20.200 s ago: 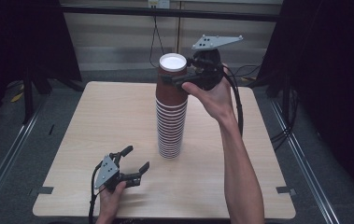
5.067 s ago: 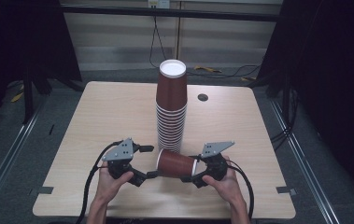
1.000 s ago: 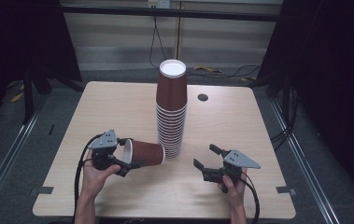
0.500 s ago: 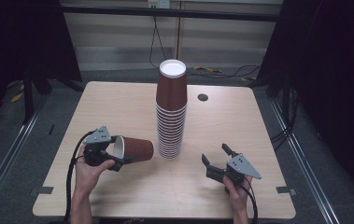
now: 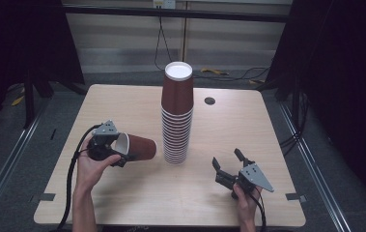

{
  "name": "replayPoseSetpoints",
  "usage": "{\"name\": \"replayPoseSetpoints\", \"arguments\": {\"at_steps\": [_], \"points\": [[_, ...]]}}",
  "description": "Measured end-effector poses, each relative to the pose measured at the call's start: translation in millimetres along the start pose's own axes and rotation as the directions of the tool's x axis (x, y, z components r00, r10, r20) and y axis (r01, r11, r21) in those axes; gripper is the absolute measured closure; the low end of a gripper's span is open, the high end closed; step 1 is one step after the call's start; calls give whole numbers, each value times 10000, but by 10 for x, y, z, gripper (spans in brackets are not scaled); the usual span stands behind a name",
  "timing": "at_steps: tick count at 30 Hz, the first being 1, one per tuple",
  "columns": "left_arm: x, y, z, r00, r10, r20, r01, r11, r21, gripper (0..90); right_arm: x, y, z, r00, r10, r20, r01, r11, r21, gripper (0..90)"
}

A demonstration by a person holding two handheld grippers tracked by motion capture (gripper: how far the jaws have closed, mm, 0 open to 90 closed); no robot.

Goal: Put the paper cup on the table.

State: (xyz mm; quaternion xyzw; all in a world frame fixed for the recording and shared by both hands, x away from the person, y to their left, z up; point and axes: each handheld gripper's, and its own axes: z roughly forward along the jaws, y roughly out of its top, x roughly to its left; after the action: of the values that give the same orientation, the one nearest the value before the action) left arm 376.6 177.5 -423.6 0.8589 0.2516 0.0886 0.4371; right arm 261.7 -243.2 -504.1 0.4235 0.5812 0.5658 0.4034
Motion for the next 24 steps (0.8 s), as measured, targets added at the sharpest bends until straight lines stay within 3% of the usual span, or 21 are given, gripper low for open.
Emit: {"name": "replayPoseSetpoints", "arguments": {"at_steps": [2, 5, 11, 16, 23, 24], "points": [[29, 34, -15, 10000, 19, -34, -18, 9999, 161, 71, 17, -6, -15, 9997, -239, -56, 238, 9996, -139, 123], [76, 86, -31, 10000, 14, 87, -17, 9996, 298, 71, 13, -6, -10, 9997, -205, -115, 203, 9997, -125, 128], [189, 202, -39, 9996, -170, -229, 189, 9960, 873, 71, 12, -6, -12, 9997, -178, -146, 176, 9998, -112, 131], [249, 273, 27, 9990, -128, -439, 206, 9827, 1839, 71, 13, -6, -12, 9997, -182, -142, 181, 9998, -113, 131], [330, 313, 48, 9985, -109, -538, 237, 9696, 2436, 69, 13, -6, -12, 9997, -185, -143, 183, 9998, -112, 135], [336, 335, 43, 9987, -7, -501, 141, 9636, 2669, 69, 13, -6, -12, 9997, -185, -143, 184, 9998, -107, 135]]}}
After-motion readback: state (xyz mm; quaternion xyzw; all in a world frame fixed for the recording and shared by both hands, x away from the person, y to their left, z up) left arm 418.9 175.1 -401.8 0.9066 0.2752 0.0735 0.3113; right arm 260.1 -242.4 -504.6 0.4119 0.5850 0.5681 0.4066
